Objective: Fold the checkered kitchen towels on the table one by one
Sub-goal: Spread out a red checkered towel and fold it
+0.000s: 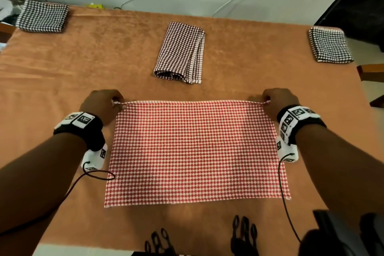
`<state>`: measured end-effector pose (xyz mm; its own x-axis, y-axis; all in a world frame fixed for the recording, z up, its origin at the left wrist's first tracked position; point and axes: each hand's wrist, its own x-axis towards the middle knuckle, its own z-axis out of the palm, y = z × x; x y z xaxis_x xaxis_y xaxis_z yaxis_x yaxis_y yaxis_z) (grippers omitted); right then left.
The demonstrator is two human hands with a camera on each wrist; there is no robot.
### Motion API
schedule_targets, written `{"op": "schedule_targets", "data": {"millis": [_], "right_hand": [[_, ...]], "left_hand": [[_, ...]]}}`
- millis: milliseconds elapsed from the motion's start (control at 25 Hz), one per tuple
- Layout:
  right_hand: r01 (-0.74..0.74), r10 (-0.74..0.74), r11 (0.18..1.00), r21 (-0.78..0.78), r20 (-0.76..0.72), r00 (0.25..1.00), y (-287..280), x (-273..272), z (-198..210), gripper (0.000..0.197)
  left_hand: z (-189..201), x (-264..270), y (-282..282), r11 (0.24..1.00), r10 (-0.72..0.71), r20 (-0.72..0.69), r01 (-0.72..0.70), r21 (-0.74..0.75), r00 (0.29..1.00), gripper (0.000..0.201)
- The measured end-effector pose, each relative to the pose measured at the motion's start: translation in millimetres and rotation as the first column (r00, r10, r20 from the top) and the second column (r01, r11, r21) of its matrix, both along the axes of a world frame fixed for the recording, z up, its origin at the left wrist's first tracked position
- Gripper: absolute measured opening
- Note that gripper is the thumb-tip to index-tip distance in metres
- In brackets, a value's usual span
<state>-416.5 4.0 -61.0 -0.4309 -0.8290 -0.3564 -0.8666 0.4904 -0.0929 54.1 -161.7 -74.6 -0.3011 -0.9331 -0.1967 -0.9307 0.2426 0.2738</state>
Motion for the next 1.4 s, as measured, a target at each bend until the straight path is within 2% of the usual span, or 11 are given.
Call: {"op": "schedule_targets", "data": {"millis": [240,320,440,640,800,920,1000,1040,1120,1280,1400], "right_hand": [[-0.143,0.137,0.976,-0.166,-0.045,0.990,53.4,5.0,23.4,0.002],[-0.203,0.199,0.955,-0.214,-0.043,0.979,81.5,7.0,24.4,0.010],[-0.303,0.295,0.927,-0.222,-0.069,0.953,125.7,11.6,20.1,0.019],[-0.368,0.361,0.913,-0.173,-0.075,0.930,194.6,21.3,2.6,0.028],[-0.391,0.390,0.903,-0.181,-0.040,0.920,232.7,29.8,-14.9,0.035],[-0.385,0.387,0.906,-0.177,-0.022,0.922,247.4,35.0,-26.0,0.037],[-0.376,0.378,0.909,-0.179,-0.026,0.925,252.6,36.0,-34.2,0.035],[-0.370,0.372,0.912,-0.178,-0.025,0.928,255.3,36.6,-37.5,0.035],[-0.352,0.356,0.917,-0.190,-0.015,0.934,258.3,36.4,-43.1,0.034],[-0.331,0.335,0.936,-0.118,0.019,0.942,263.5,41.1,-42.8,0.032],[-0.285,0.283,0.951,-0.118,-0.036,0.958,261.8,56.0,-26.9,0.025]], "left_hand": [[27.2,22.7,40.3,0.976,-0.160,-0.041,0.152,-0.157,0.986,0.009],[32.8,35.8,65.1,0.964,-0.208,-0.056,0.194,-0.184,0.977,0.011],[32.2,57.5,109.0,0.942,-0.288,-0.014,0.281,-0.184,0.958,0.019],[18.4,88.6,182.1,0.913,-0.384,0.038,0.386,-0.131,0.923,0.030],[-0.4,107.0,219.3,0.920,-0.383,0.038,0.385,-0.079,0.923,0.034],[-9.3,112.9,227.4,0.929,-0.363,0.045,0.365,-0.053,0.931,0.030],[-11.8,112.7,230.0,0.914,-0.391,0.052,0.394,-0.099,0.919,0.012],[-13.1,113.4,231.2,0.910,-0.398,0.044,0.401,-0.105,0.916,0.016],[-17.3,113.6,232.5,0.907,-0.406,0.037,0.408,-0.103,0.913,0.037],[-17.3,114.1,234.2,0.920,-0.386,0.070,0.390,-0.046,0.920,0.046],[-4.4,95.7,236.5,0.934,-0.331,0.086,0.339,-0.112,0.940,0.068]]}}
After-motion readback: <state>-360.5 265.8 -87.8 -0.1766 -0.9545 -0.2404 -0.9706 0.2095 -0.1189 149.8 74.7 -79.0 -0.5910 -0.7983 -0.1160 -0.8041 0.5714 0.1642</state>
